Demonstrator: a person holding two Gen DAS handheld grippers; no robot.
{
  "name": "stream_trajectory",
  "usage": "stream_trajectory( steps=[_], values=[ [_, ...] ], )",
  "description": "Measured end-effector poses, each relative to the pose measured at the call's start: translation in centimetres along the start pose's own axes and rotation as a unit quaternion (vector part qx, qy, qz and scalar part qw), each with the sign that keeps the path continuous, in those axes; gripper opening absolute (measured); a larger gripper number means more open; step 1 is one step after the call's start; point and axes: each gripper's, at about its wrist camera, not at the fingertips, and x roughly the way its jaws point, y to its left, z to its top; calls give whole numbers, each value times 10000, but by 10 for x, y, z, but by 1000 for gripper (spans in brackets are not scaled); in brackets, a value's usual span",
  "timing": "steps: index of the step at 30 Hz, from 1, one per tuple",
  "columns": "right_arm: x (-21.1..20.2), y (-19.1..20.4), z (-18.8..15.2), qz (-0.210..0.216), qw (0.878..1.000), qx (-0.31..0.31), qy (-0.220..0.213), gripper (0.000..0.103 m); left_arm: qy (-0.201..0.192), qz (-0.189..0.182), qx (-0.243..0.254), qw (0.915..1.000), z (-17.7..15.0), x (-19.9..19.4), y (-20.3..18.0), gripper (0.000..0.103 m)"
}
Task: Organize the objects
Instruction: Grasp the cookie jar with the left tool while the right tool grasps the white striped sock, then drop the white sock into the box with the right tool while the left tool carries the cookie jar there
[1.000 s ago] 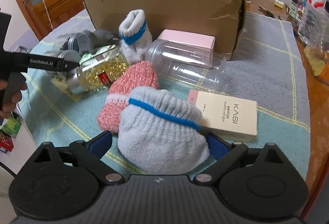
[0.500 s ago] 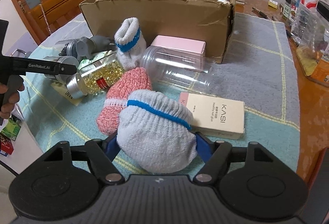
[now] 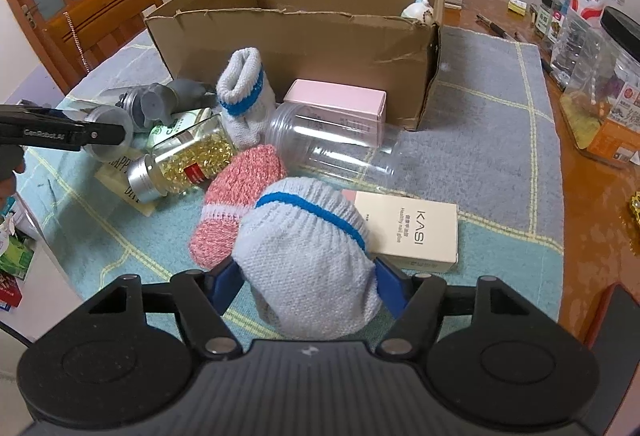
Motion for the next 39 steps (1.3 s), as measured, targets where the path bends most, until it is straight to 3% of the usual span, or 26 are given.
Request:
stream_trajectory(
  steps=[7, 18, 22, 27, 31, 39],
  values=[
    [-2, 6, 3, -26, 10000, -53, -1, 72, -54, -200, 136, 9997, 8, -9, 3, 91],
    [20, 5, -2, 188, 9998, -58, 106, 79, -21, -260, 282, 9993, 13, -12, 4, 91],
    [15, 2, -2, 123, 9999, -69, 78, 68, -16, -342, 351, 9988, 16, -16, 5, 91],
    [3, 1, 2, -9, 10000, -76, 62, 66, 77, -553, 512, 9971, 26, -27, 3, 91],
    [-12, 2, 10, 6, 9999, -131, 52, 66, 83, -720, 740, 9946, 38, -41, -1, 91],
    [-35, 10, 56, 62, 9993, -215, -303, 66, -331, -1067, 972, 9890, 78, -64, -12, 91]
  ],
)
